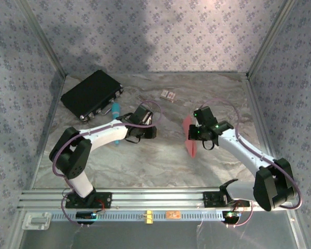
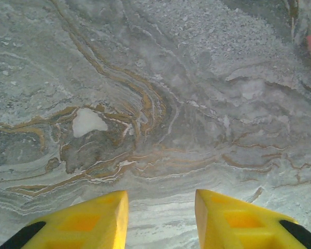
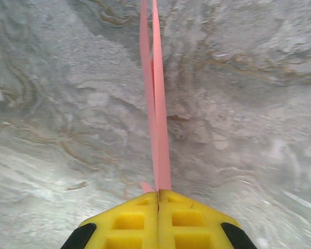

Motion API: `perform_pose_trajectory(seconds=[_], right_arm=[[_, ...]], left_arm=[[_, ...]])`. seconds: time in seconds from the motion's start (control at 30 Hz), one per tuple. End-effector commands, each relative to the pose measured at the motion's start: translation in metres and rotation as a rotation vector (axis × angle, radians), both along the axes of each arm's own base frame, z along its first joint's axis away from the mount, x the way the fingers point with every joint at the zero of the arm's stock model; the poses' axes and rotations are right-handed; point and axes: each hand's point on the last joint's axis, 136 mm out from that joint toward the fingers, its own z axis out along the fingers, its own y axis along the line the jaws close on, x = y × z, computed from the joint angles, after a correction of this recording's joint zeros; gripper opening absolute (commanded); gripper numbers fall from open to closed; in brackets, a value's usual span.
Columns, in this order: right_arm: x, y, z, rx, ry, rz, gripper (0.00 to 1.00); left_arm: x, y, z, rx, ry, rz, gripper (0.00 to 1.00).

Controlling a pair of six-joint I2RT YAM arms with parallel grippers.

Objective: Fold a paper plane with a square sheet of paper (pick it up from the middle)
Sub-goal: Turn over the paper at the center of the table.

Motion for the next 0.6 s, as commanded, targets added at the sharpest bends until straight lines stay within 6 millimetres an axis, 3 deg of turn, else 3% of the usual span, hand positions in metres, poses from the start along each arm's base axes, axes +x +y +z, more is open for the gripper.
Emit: perform_pose_trajectory(seconds=[0.0,0.23,0.4,0.57], right_arm=[[-0.002,-0.033,0.01,-0.251,-0.031,-0.065,0.05],[0.003,-0.052,0.04,-0.631,-0.165,-0.136,0.04],[0.008,-0.032,0.031,-0.744,-0.202,-0.085,0.05],[0.01,0.009,0.007,-0.8,-0.16,0.03,0.06]], left_arm=[[0.002,0.016,0.009,0.018,-0.018,0.051,0.39],[0.007,0.038,0.005,0.022,-0.007,0.13,0.39],[0.009,0.056,0.006,0.035,-0.016,0.186,0.4],[0.01,0.072,0.003,0.033,0.001,0.232,0.41]])
